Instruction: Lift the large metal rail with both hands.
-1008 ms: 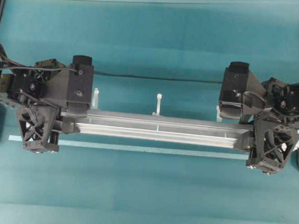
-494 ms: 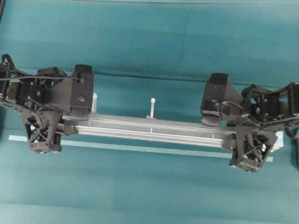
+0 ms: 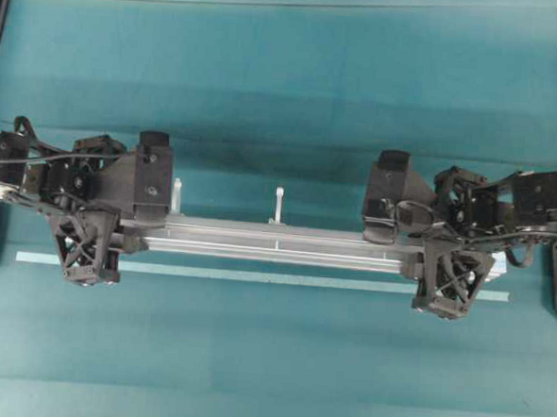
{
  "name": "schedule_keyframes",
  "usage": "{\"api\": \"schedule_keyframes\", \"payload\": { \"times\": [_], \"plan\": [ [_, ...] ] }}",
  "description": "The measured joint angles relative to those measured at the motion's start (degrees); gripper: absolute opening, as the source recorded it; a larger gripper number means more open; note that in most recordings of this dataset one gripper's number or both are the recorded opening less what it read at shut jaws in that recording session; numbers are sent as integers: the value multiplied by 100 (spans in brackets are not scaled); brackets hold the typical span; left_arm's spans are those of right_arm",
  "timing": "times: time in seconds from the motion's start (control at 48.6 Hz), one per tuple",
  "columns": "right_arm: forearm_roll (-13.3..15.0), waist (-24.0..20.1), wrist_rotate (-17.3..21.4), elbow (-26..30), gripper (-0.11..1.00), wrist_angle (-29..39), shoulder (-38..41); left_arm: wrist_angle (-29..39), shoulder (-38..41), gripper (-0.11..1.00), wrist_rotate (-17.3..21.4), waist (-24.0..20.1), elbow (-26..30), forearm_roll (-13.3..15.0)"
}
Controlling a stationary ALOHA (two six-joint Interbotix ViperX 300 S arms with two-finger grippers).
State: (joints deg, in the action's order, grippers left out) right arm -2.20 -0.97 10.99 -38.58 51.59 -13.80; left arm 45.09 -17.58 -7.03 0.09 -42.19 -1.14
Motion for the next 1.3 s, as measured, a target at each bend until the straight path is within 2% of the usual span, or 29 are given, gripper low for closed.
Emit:
{"api": "schedule_keyframes", "payload": {
  "times": [0.432,0.802,1.296],
  "plan": [
    [9,18,-123,-255,40,-598,475,-809,606,36,-387,105,-404,-35],
    [0,-35,-123,-413,40,-1169,835,-1178,844,36,-396,123,-545,-35],
    [0,-35,-123,-466,40,-1538,1178,-1494,1090,36,-396,97,-642,-35]
  ]
}}
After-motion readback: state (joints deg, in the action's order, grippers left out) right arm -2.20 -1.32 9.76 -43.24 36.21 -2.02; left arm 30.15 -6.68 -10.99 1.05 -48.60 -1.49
